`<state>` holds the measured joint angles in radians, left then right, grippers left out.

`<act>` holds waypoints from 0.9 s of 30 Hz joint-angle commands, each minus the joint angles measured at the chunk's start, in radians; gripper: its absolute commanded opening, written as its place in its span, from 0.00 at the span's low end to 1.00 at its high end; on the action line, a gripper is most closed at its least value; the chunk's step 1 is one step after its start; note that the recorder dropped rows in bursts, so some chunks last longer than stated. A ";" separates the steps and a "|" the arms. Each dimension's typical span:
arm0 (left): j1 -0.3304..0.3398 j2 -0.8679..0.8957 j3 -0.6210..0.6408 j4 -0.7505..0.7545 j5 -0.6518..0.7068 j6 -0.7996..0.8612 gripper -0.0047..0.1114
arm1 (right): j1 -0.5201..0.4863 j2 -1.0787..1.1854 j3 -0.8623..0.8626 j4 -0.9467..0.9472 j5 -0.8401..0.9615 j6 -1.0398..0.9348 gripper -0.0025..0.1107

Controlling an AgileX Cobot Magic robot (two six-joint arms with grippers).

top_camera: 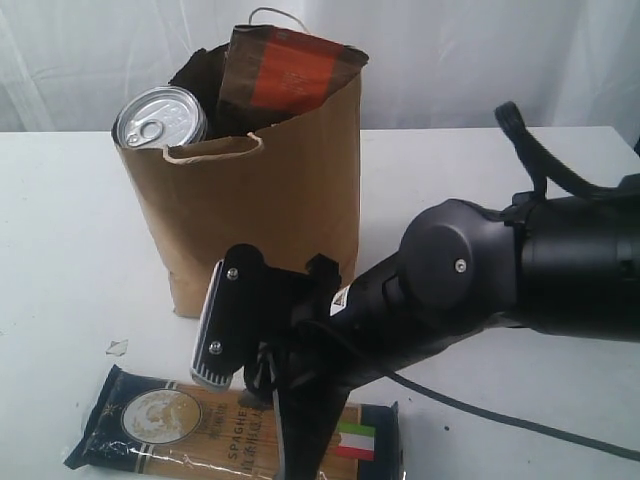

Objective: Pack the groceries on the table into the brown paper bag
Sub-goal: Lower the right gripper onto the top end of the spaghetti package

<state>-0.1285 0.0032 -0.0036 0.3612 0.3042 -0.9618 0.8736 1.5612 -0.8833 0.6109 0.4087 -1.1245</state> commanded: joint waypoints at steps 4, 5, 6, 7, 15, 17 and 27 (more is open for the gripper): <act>-0.002 -0.003 0.004 0.008 -0.005 -0.003 0.04 | 0.003 0.002 -0.004 0.025 0.003 -0.053 0.55; -0.002 -0.003 0.004 0.011 -0.005 -0.003 0.04 | 0.003 0.002 -0.004 0.025 -0.004 -0.076 0.58; -0.002 -0.003 0.004 0.009 -0.005 -0.001 0.04 | 0.005 0.002 -0.004 0.027 -0.015 -0.092 0.59; -0.002 -0.003 0.004 0.025 -0.005 0.014 0.04 | 0.013 0.005 -0.004 0.027 -0.033 -0.114 0.59; -0.002 -0.003 0.004 0.184 0.030 0.098 0.04 | 0.123 0.067 -0.004 0.025 -0.173 -0.154 0.59; -0.002 -0.003 0.004 0.175 0.029 0.098 0.04 | 0.138 0.090 -0.004 0.027 -0.173 -0.112 0.59; -0.002 -0.003 0.004 0.179 0.015 0.102 0.04 | 0.146 0.083 -0.004 0.029 -0.126 0.413 0.58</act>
<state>-0.1285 0.0032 -0.0036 0.5331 0.3261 -0.8651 1.0176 1.6649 -0.8848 0.6314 0.2461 -0.8481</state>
